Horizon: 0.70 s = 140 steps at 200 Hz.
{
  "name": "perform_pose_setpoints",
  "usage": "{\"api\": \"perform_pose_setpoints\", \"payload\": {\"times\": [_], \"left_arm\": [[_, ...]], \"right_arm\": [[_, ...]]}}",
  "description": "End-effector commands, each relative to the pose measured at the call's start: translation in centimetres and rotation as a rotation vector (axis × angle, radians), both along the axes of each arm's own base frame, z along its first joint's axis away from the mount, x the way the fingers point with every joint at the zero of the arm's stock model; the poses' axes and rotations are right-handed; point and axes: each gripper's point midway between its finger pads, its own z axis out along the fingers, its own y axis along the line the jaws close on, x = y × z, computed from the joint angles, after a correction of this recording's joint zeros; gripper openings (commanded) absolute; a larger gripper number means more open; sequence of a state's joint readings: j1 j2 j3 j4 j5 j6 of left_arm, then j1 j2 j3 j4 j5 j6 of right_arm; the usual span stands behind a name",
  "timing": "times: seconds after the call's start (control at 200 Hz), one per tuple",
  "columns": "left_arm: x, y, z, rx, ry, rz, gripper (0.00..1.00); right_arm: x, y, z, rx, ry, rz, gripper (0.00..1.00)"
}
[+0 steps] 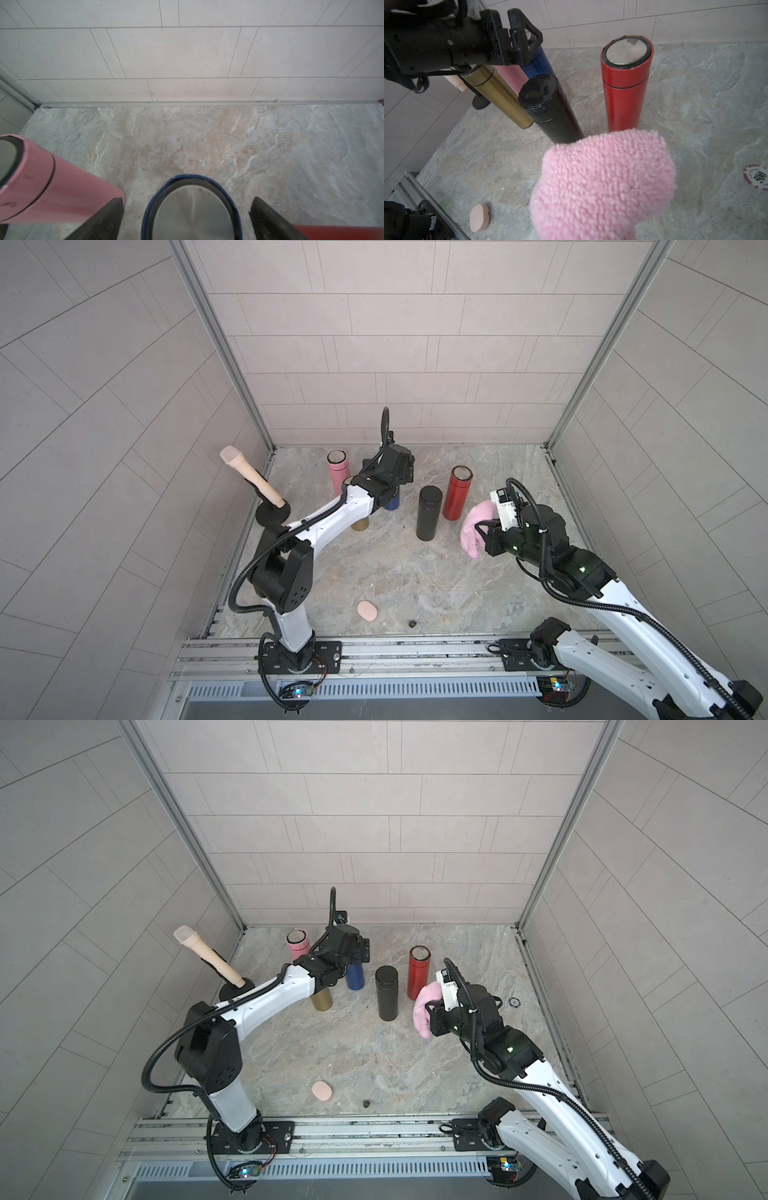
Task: Wipe the surface of the thermos
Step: Place the thermos at the center of the board, then pick up the thermos from the center of the board.
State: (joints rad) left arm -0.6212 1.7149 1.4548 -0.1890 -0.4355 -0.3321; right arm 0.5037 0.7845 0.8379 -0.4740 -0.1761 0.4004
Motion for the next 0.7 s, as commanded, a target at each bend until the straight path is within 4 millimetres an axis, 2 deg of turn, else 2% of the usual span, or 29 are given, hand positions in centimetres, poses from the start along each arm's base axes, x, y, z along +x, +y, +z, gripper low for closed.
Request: {"api": "perform_pose_setpoints", "payload": {"times": [0.0, 0.085, 0.22, 0.335, 0.435, 0.565, 0.696], "left_arm": [[-2.0, 0.3, 6.0, -0.054, -0.088, 0.002, 1.00], [-3.5, 0.0, 7.6, -0.092, -0.097, -0.028, 1.00], [-6.6, -1.7, 9.9, -0.137, -0.123, -0.118, 1.00], [-9.5, -0.6, 10.5, -0.064, -0.044, -0.085, 1.00], [-11.8, -1.2, 10.1, -0.072, 0.008, -0.170, 1.00], [-14.8, -4.1, 8.6, -0.143, 0.066, -0.319, 1.00], [-16.5, -6.3, 6.5, -0.113, 0.081, -0.359, 1.00]], "right_arm": [[-0.5, -0.4, 1.9, 0.029, -0.041, -0.011, 0.00], [-0.9, -0.6, 2.3, 0.037, -0.046, -0.010, 0.00], [-1.4, -1.2, 2.4, 0.039, -0.051, -0.024, 0.00], [-1.7, -1.9, 1.9, 0.024, -0.042, -0.051, 0.00], [-2.1, -2.5, 1.3, 0.016, -0.027, -0.072, 0.00], [-2.4, -3.1, 0.3, 0.008, -0.007, -0.090, 0.00], [-2.7, -3.3, -0.1, 0.019, 0.000, -0.099, 0.00]]}}
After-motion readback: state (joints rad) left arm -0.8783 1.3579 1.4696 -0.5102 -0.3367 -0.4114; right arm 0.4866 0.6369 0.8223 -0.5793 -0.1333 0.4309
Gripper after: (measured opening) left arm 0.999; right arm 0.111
